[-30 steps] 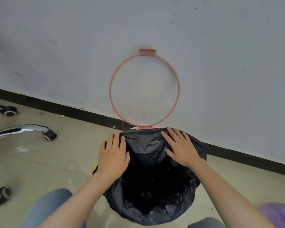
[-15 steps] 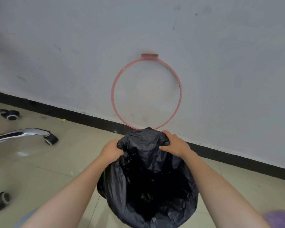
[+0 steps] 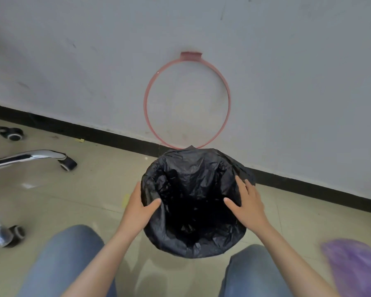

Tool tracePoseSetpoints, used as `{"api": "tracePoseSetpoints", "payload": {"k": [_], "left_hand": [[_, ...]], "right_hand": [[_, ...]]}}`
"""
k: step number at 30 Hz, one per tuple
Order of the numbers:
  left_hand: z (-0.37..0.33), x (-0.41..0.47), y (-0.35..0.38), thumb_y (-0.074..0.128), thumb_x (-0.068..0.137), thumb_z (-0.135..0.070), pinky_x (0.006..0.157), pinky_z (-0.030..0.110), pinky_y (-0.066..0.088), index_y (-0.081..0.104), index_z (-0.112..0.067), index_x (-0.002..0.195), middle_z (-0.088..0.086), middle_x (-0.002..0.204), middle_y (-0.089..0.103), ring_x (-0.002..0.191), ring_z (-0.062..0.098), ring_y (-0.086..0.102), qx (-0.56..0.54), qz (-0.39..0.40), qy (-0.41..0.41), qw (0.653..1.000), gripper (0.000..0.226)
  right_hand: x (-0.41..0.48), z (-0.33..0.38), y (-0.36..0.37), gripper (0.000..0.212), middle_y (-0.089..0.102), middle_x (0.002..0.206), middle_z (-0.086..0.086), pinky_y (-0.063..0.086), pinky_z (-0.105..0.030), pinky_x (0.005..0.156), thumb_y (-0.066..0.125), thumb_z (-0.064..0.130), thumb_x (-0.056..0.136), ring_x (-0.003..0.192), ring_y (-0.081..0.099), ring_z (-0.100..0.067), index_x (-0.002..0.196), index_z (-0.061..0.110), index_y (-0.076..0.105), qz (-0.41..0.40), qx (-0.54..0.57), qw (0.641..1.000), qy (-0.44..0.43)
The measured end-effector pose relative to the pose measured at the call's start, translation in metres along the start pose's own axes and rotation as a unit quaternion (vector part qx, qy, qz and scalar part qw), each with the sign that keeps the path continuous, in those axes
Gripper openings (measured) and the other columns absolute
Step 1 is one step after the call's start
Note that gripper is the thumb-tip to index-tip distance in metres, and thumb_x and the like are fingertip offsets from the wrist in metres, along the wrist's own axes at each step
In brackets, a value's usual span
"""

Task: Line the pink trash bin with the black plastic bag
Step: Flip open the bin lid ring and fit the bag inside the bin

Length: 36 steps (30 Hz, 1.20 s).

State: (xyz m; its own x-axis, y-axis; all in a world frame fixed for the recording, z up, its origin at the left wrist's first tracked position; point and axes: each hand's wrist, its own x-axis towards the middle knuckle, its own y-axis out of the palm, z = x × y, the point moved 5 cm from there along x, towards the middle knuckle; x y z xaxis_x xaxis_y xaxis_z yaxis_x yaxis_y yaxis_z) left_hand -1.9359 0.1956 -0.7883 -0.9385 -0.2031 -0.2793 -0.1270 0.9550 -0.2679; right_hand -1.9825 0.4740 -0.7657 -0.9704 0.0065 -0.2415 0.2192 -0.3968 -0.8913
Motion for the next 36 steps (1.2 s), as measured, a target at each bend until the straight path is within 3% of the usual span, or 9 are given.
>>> {"api": "tracePoseSetpoints", "payload": {"k": [6, 12, 16, 19, 22, 24, 28, 32, 36], "left_hand": [[0.010, 0.006, 0.013, 0.050, 0.086, 0.007, 0.103, 0.042, 0.040, 0.028, -0.024, 0.138, 0.006, 0.135, 0.046, 0.117, 0.024, 0.048, -0.192, -0.029, -0.054, 0.979, 0.065], [0.004, 0.032, -0.005, 0.058, 0.088, -0.026, 0.093, 0.041, 0.047, 0.042, -0.017, 0.131, 0.010, 0.127, 0.057, 0.105, 0.026, 0.059, -0.244, 0.023, -0.131, 0.961, 0.047], [-0.010, 0.037, -0.028, 0.048, 0.091, -0.040, 0.109, 0.046, 0.031, 0.024, -0.011, 0.141, 0.014, 0.148, 0.033, 0.134, 0.033, 0.033, 0.018, -0.105, -0.079, 0.991, 0.063], [-0.030, 0.030, -0.018, 0.049, 0.089, -0.040, 0.110, 0.050, 0.025, 0.018, -0.014, 0.142, 0.016, 0.153, 0.020, 0.139, 0.035, 0.017, 0.251, -0.114, -0.002, 0.961, 0.067], [-0.022, 0.030, 0.001, 0.052, 0.087, -0.041, 0.111, 0.052, 0.023, 0.004, -0.020, 0.144, 0.015, 0.155, 0.004, 0.140, 0.037, 0.007, 0.323, -0.051, -0.023, 0.945, 0.078], [-0.016, 0.030, 0.005, 0.054, 0.087, -0.034, 0.110, 0.051, 0.026, 0.001, -0.019, 0.144, 0.014, 0.156, 0.004, 0.139, 0.038, 0.010, 0.338, -0.048, -0.019, 0.940, 0.080], [-0.010, 0.030, 0.002, 0.058, 0.085, -0.016, 0.107, 0.045, 0.032, 0.002, -0.017, 0.145, 0.013, 0.155, 0.009, 0.136, 0.037, 0.021, 0.313, -0.063, 0.010, 0.948, 0.082], [-0.007, 0.033, 0.003, 0.059, 0.083, -0.007, 0.105, 0.040, 0.036, 0.001, -0.018, 0.145, 0.010, 0.156, 0.006, 0.134, 0.034, 0.026, 0.287, -0.061, 0.018, 0.956, 0.085], [-0.002, 0.037, 0.003, 0.059, 0.081, -0.006, 0.105, 0.040, 0.036, 0.002, -0.019, 0.145, 0.008, 0.156, 0.007, 0.133, 0.034, 0.027, 0.288, -0.068, 0.024, 0.955, 0.087]], "right_hand": [[0.014, -0.010, 0.015, 0.068, 0.023, 0.153, -0.006, 0.027, -0.041, 0.114, 0.055, 0.024, 0.090, 0.138, 0.027, -0.023, 0.144, 0.017, 0.015, -0.023, 0.339, 0.939, 0.056], [0.009, -0.011, 0.028, 0.043, 0.055, 0.124, -0.006, 0.043, -0.035, 0.086, 0.044, 0.039, 0.093, 0.104, 0.055, -0.021, 0.129, 0.014, 0.043, 0.051, 0.412, 0.902, 0.118], [0.014, -0.017, -0.007, 0.063, 0.064, 0.106, -0.016, 0.044, -0.037, 0.077, 0.025, 0.058, 0.088, 0.106, 0.055, -0.033, 0.099, 0.008, 0.061, -0.095, 0.147, 0.981, 0.082], [0.021, 0.014, -0.024, 0.038, 0.061, 0.109, -0.021, 0.047, -0.040, 0.084, 0.044, 0.034, 0.089, 0.105, 0.054, -0.038, 0.097, 0.003, 0.064, -0.169, -0.072, 0.981, -0.063], [0.023, 0.066, 0.001, 0.032, 0.067, 0.089, -0.016, 0.055, -0.038, 0.065, 0.043, 0.028, 0.077, 0.085, 0.064, -0.036, 0.080, 0.004, 0.065, -0.100, -0.196, 0.925, -0.309], [0.022, 0.094, 0.027, 0.031, 0.065, 0.094, -0.015, 0.052, -0.039, 0.070, 0.041, 0.025, 0.084, 0.091, 0.060, -0.035, 0.094, 0.006, 0.064, -0.005, -0.232, 0.894, -0.384], [0.042, 0.115, 0.060, 0.049, 0.027, 0.148, -0.020, 0.019, -0.052, 0.112, 0.044, 0.029, 0.092, 0.139, 0.016, -0.036, 0.137, 0.013, 0.032, 0.080, -0.382, 0.844, -0.369], [0.082, 0.096, 0.071, 0.057, -0.008, 0.156, -0.013, -0.003, -0.057, 0.114, 0.039, 0.029, 0.096, 0.142, -0.014, -0.033, 0.145, 0.021, 0.009, 0.078, -0.592, 0.722, -0.350], [0.101, 0.080, 0.072, 0.052, -0.010, 0.156, -0.011, -0.007, -0.056, 0.113, 0.032, 0.031, 0.098, 0.142, -0.016, -0.030, 0.145, 0.024, 0.011, 0.100, -0.651, 0.682, -0.316]]}}
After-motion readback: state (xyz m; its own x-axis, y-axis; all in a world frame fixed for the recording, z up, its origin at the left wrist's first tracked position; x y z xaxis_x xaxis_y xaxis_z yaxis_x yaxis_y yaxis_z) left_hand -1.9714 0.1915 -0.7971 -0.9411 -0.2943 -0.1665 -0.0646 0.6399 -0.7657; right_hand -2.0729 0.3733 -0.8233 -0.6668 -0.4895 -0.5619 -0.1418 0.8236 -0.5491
